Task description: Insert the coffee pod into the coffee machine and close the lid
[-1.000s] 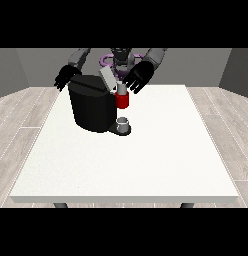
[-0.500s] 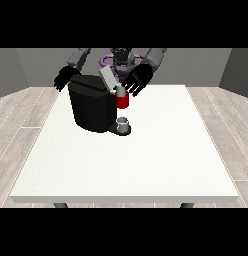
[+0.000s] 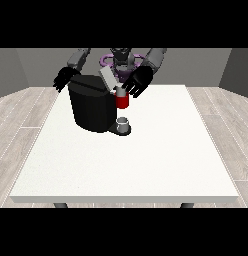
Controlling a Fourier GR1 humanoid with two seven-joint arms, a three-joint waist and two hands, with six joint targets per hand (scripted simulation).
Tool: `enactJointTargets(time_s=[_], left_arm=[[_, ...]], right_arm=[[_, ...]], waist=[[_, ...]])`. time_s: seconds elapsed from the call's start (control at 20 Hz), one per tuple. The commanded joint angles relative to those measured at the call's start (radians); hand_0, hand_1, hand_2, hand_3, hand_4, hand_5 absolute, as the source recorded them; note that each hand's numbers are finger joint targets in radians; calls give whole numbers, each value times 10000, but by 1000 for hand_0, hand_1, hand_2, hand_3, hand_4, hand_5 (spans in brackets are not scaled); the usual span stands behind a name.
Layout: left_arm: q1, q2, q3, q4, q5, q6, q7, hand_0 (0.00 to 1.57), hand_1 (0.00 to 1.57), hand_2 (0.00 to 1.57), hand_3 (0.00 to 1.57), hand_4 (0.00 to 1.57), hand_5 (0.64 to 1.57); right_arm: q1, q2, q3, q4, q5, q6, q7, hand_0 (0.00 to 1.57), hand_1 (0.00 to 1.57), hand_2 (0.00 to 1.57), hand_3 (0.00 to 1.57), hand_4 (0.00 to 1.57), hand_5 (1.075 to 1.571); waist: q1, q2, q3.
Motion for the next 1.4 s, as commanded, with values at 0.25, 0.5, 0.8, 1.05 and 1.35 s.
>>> enactJointTargets(time_s=[0.25, 0.5, 0.8, 1.05, 1.35], left_arm=[[92, 304, -36, 149, -217, -122, -214, 1152, 1152, 1178, 1020, 450, 1571], [325, -421, -368, -181, -403, 116, -83, 1056, 1056, 1108, 937, 393, 1571], [-281, 376, -37, 11, -412, 59, -475, 1064, 1064, 1117, 952, 360, 1571], [216, 719, -453, 222, -872, -152, -1129, 0, 0, 378, 112, 0, 1571], [45, 302, -763, 32, -1123, -729, -269, 0, 0, 0, 0, 0, 1571]], right_arm=[[481, 99, 208, -94, 70, 81, -197, 0, 0, 0, 0, 418, 1571], [183, -483, -504, 666, -321, 464, -416, 0, 0, 0, 0, 335, 1571], [-435, 216, 37, 119, 119, -391, -122, 0, 0, 0, 0, 434, 1571], [-273, -201, 107, -364, -50, 156, 313, 0, 0, 0, 0, 459, 1571], [228, -41, -109, 436, -88, 47, -285, 0, 0, 0, 0, 419, 1571]], waist=[[-90, 15, -16], [341, -36, -12], [176, 513, -17], [-136, 473, -20], [173, -283, -11]])
